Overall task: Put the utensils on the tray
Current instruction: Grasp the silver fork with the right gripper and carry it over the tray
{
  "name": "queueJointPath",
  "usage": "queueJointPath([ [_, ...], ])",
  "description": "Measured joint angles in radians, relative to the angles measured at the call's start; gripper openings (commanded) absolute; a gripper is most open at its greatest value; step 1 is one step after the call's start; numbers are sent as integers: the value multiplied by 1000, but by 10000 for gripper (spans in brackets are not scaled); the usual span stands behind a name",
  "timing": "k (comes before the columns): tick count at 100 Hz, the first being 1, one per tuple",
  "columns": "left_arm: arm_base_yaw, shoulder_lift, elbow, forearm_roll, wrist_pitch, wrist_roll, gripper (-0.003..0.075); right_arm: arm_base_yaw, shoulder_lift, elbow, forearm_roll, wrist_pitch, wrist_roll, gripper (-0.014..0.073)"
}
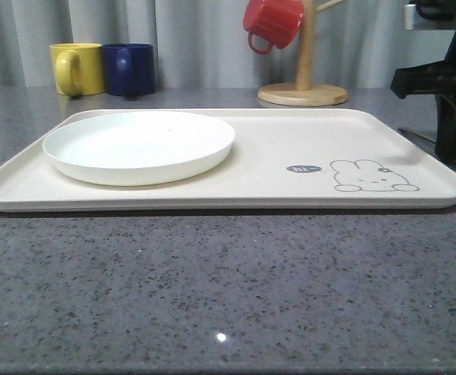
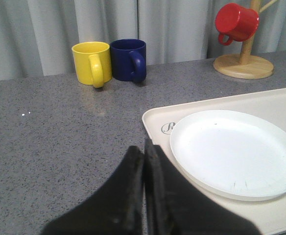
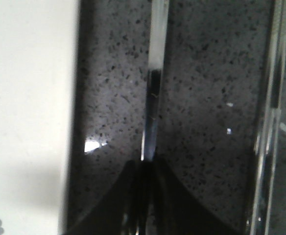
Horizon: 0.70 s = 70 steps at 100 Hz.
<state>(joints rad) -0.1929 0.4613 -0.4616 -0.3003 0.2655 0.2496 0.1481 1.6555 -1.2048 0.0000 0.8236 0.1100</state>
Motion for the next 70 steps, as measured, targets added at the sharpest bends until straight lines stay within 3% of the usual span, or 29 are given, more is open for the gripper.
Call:
queueJointPath([
  [36,0,0,0,0,0,0,-19,0,-8,-66,0,73,15,24],
  [70,0,0,0,0,0,0,-19,109,-83,-143,-7,107,184,24],
])
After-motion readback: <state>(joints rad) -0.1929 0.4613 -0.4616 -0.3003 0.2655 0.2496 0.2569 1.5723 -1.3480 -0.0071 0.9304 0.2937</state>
